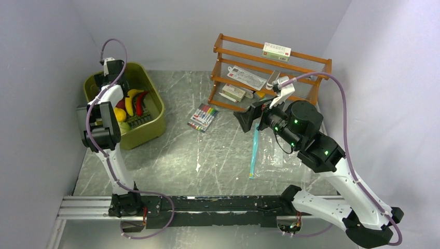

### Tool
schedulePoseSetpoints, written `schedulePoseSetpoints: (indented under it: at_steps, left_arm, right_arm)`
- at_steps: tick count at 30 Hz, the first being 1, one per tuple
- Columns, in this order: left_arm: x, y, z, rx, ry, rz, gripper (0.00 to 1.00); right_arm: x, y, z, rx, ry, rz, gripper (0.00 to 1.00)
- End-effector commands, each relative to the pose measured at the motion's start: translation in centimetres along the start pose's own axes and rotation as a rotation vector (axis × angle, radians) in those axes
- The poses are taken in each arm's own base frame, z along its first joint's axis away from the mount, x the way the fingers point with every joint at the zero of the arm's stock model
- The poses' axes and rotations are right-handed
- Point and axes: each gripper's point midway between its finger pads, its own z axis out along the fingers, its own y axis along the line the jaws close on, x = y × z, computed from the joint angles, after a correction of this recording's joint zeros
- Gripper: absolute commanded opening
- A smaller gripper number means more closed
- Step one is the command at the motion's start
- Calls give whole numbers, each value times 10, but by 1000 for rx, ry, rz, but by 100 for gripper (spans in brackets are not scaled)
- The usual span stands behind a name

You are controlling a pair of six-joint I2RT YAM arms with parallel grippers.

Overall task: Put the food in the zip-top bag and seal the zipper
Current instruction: Pick up the zipper food storage bag at the center of the board.

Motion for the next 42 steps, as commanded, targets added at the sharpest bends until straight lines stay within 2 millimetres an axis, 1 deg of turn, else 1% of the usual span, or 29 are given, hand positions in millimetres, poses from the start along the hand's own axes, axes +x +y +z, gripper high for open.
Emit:
schedulePoseSetpoints:
  at_steps: [1, 5, 9, 19, 27, 35, 38, 42]
  left_arm:
    - [-19, 18, 12, -41, -46, -34, 78]
    - [-12, 23, 15, -55, -37, -40, 80]
    - [-5, 25, 23, -54, -21, -44, 81]
    - [3, 18, 34, -35, 7, -37, 80]
    - [8, 19, 44, -56, 20, -31, 78]
    - [9, 20, 46, -60, 24, -32, 79]
    - [7, 20, 43, -57, 19, -37, 79]
    - [5, 22, 42, -57, 18, -43, 79]
  right_arm:
    - [-9, 1, -12, -1, -24, 4, 96]
    - [-12, 1, -10, 2, -21, -5, 96]
    - [-14, 2, -9, -2, -23, -5, 96]
    - [-9, 1, -11, -1, -15, 4, 96]
    - [-8, 1, -12, -2, -10, 10, 96]
    - [-7, 1, -14, -3, -11, 9, 96]
    - [-6, 1, -15, -5, -13, 17, 96]
    - [2, -1, -13, 6, -6, 42, 96]
